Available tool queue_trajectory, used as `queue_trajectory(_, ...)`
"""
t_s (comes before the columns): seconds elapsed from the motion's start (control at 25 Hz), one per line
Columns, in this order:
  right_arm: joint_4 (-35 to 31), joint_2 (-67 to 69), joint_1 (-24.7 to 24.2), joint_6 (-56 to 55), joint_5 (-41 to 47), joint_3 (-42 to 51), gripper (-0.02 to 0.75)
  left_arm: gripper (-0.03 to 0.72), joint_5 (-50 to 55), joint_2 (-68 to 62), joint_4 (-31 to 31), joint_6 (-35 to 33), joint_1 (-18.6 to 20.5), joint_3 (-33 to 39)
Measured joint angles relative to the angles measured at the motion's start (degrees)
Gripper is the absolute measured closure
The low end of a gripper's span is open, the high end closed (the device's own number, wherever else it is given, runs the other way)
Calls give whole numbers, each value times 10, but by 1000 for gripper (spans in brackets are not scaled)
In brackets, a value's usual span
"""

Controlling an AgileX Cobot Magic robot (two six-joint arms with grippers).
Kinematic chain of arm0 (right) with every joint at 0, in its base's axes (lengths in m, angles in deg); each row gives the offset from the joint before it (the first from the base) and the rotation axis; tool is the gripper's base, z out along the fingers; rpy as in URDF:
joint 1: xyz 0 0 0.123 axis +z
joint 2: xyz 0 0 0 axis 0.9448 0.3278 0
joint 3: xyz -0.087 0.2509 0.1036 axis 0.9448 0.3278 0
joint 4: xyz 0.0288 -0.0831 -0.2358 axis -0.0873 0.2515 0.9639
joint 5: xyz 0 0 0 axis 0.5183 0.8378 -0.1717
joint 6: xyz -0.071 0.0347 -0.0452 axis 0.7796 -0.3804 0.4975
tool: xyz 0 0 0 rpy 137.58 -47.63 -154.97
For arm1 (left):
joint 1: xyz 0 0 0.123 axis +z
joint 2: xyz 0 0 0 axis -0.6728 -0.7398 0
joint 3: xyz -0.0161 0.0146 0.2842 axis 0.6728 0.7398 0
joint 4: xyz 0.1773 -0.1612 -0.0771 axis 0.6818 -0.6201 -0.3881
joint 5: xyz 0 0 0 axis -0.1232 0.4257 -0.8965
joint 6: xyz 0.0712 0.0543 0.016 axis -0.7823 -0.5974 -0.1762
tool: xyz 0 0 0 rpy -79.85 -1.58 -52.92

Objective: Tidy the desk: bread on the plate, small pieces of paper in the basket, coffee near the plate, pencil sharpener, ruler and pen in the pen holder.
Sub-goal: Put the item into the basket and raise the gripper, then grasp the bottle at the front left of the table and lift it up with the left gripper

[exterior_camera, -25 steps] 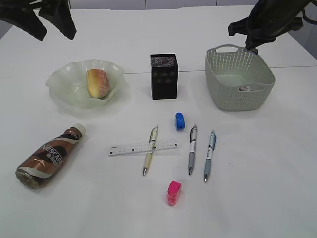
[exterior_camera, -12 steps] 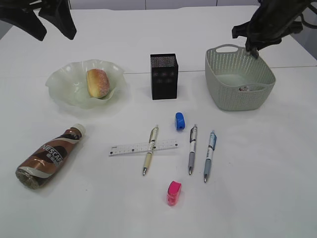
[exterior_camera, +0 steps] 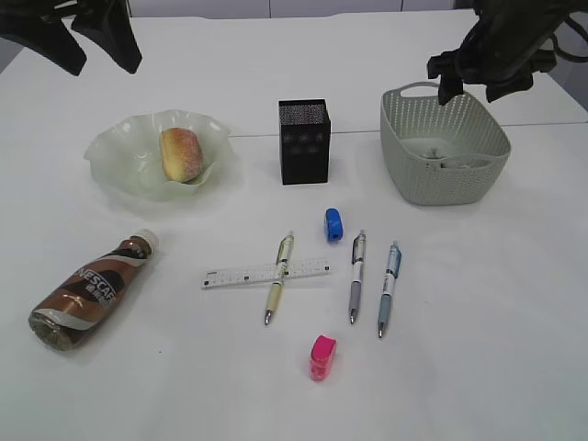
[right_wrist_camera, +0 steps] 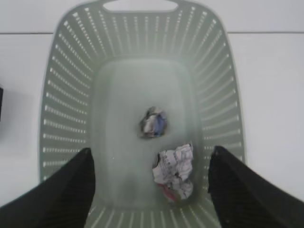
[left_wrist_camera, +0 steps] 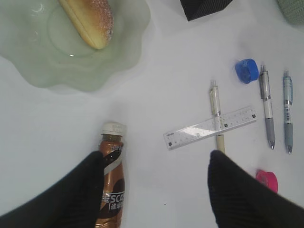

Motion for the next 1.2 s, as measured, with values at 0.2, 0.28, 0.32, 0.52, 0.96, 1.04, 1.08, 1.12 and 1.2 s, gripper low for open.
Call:
queue_trajectory(0.2, -23, -23, 0, 0, 92, -13, 160, 191, 0, 0, 0, 0, 0, 0)
queue_trajectory(0.28, -24, -37, 0, 0, 135, -17, 160, 191, 0, 0, 0, 0, 0, 0)
queue_trajectory(0.32, -24, -45, 0, 0, 159, -18, 160, 191, 0, 0, 0, 0, 0, 0)
queue_trajectory(0.52, -24, -59, 0, 0, 230, -21, 161, 191, 0, 0, -3, 0, 0, 0)
queue_trajectory(0.96, -44, -154, 0, 25, 238, -11, 162, 190, 0, 19, -6, 0, 0, 14)
queue_trajectory(1.04, -51, -190, 0, 29, 239, 8, 162, 190, 0, 19, 1, 0, 0, 28)
queue_trajectory(1.08, -55, -205, 0, 31, 240, 23, 161, 190, 0, 19, 7, 0, 0, 36)
queue_trajectory(1.12, -60, -225, 0, 34, 240, 41, 162, 190, 0, 19, 17, 0, 0, 46)
queue_trajectory(1.2, -65, -262, 0, 37, 241, 80, 161, 190, 0, 19, 42, 9, 0, 61)
